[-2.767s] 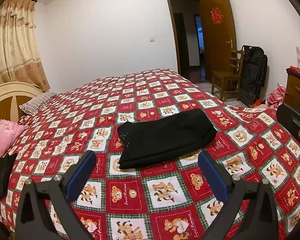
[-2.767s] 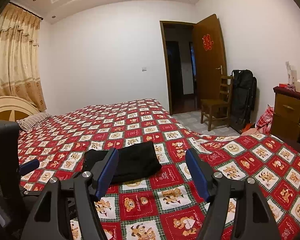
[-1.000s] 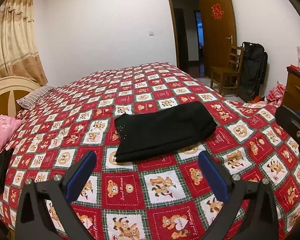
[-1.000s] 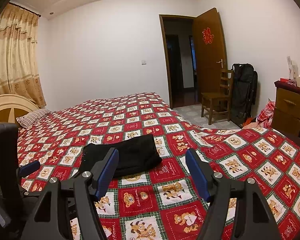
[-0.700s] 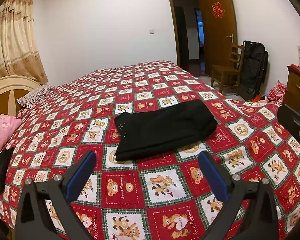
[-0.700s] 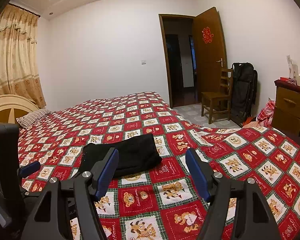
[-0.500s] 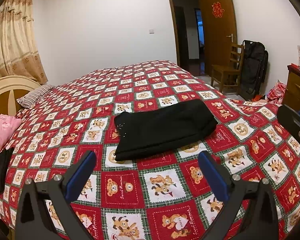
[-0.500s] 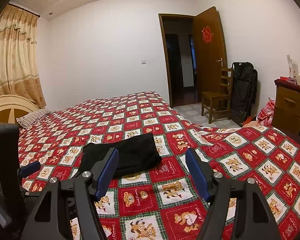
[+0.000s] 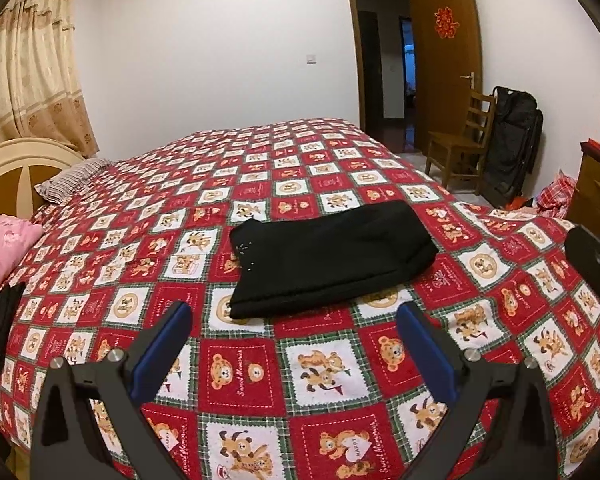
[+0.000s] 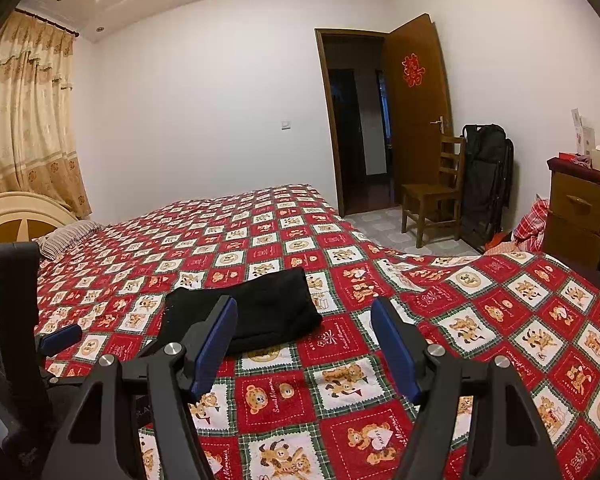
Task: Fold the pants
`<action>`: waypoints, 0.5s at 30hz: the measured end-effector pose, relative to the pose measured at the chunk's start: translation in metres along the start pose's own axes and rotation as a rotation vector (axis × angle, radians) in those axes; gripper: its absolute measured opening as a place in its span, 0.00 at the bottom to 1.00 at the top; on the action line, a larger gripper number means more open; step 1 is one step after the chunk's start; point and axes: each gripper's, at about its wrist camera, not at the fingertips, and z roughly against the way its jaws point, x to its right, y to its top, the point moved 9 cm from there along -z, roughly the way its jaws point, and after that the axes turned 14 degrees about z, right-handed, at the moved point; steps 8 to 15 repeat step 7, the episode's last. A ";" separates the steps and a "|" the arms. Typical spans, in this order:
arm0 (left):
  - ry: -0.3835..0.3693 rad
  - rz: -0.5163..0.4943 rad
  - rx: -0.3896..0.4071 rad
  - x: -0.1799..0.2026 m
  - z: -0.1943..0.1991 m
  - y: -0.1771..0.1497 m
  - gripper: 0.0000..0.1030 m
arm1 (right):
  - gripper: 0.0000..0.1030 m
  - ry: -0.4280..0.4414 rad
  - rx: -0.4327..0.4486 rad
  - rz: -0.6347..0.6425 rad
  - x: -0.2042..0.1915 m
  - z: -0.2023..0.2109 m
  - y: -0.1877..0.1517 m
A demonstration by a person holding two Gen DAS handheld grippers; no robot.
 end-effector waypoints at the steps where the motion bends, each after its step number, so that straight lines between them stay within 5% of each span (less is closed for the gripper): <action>1: -0.007 0.002 0.000 0.001 0.000 0.000 1.00 | 0.69 0.000 -0.001 -0.001 -0.001 0.000 0.000; 15: -0.023 -0.018 0.003 0.006 -0.001 -0.001 1.00 | 0.69 -0.002 -0.004 -0.006 -0.001 0.000 -0.002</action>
